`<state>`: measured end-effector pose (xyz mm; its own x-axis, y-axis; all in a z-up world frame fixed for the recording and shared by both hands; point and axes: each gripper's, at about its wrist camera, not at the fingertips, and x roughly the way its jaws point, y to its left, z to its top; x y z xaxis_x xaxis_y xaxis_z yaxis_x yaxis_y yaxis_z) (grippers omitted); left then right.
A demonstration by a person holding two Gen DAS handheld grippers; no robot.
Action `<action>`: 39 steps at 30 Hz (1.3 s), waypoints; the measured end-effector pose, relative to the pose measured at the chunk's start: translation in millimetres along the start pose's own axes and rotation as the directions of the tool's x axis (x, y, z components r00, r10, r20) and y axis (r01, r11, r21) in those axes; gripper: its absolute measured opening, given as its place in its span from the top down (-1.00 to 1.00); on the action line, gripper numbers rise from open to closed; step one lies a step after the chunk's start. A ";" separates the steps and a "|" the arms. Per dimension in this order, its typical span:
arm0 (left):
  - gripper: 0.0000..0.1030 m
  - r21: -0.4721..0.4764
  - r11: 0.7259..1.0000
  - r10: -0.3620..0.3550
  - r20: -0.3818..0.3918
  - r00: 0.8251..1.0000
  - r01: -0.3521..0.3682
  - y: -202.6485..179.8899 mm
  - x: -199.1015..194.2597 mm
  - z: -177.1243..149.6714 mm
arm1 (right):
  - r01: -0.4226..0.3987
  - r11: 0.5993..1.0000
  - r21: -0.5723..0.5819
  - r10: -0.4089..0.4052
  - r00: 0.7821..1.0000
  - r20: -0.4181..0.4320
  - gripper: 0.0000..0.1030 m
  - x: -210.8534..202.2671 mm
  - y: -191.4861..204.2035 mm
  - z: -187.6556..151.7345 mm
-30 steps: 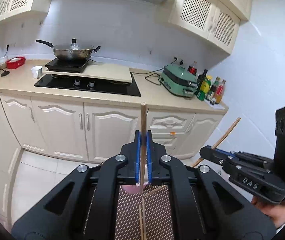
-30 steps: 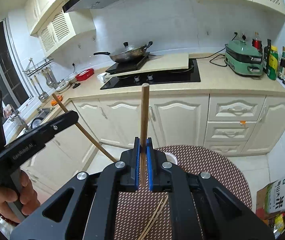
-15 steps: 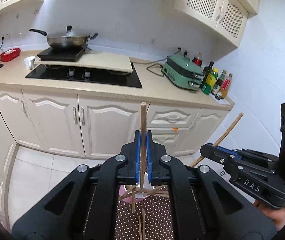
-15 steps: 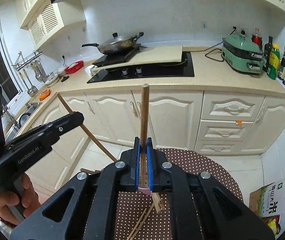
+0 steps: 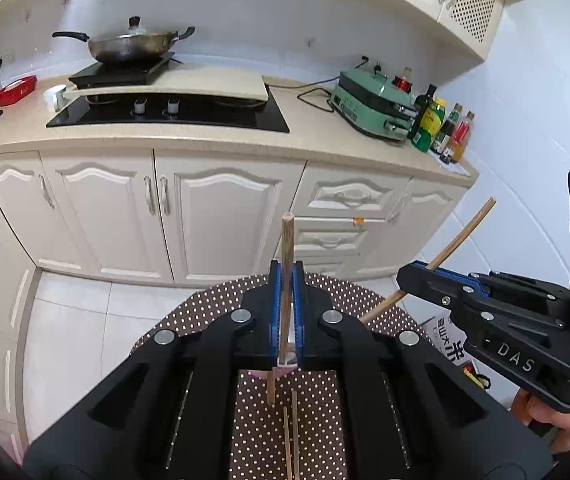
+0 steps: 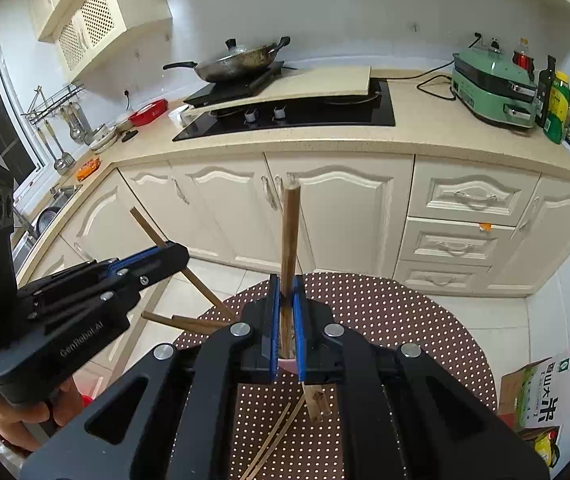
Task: Organize utensils
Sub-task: 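Raise the left gripper's chopstick over the cup while the right gripper carries its own, then open the left gripper into the cup while the right gripper releases its chopstick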
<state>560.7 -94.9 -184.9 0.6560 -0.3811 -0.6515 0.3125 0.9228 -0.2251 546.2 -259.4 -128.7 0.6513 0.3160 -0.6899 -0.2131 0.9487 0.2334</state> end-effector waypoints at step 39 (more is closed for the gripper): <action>0.10 -0.009 0.999 0.044 -0.079 0.996 -0.045 5.8 -26.1 -36.8 | -0.001 0.997 0.075 0.009 0.994 -0.108 0.83 14.6 6.0 -43.0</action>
<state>520.1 -77.5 -195.9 0.6128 -0.3343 -0.7161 0.2761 0.9396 -0.2023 523.0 -248.9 -166.9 0.5670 0.3235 -0.7575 -0.1590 0.9453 0.2847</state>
